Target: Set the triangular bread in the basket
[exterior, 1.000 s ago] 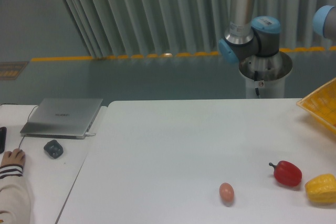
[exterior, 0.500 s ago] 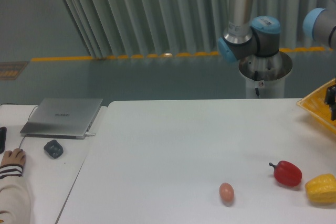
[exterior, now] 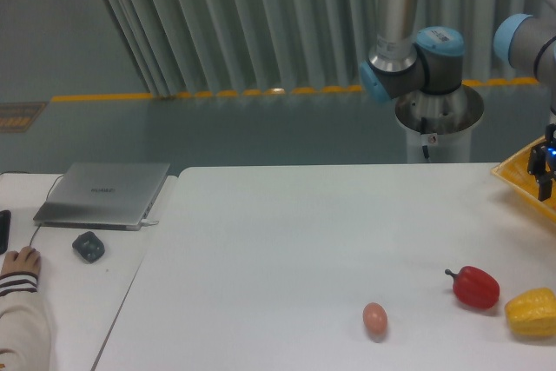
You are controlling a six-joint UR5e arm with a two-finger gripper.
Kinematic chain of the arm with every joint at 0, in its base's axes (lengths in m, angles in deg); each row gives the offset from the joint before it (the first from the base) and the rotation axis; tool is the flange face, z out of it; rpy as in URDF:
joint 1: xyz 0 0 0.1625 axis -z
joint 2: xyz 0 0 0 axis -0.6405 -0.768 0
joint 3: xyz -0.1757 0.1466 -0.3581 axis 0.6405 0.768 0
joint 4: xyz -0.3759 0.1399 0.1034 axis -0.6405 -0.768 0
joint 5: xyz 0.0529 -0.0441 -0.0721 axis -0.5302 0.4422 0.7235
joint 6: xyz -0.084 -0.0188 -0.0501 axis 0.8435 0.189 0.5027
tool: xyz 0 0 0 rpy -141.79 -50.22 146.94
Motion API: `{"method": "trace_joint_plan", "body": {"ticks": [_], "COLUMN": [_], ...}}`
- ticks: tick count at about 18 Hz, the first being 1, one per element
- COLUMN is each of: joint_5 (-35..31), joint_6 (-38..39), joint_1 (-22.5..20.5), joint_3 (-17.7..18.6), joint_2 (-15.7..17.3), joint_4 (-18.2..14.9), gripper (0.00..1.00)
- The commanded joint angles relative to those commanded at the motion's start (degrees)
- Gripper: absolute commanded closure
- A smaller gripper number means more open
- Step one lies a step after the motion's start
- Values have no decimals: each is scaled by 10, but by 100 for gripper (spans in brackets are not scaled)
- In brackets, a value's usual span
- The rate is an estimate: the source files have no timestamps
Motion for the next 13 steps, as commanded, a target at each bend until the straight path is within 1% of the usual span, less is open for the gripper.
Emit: {"method": "trace_joint_plan", "body": {"ticks": [1,3,5,7,9,13], "joint_5": [2,4,7,7,6,11], "joint_6": [-2,-4,-6,-6,-6,-6], "joint_1": [-4,-8,-11,-13,-12,-9], "joint_3": [0,-7,-5,-1,13,16], "joint_2": [2,16,25,34,47,46], "joint_4": [2,4,3,0,-1,0], "gripper": [0,0,0,0,0,0]}}
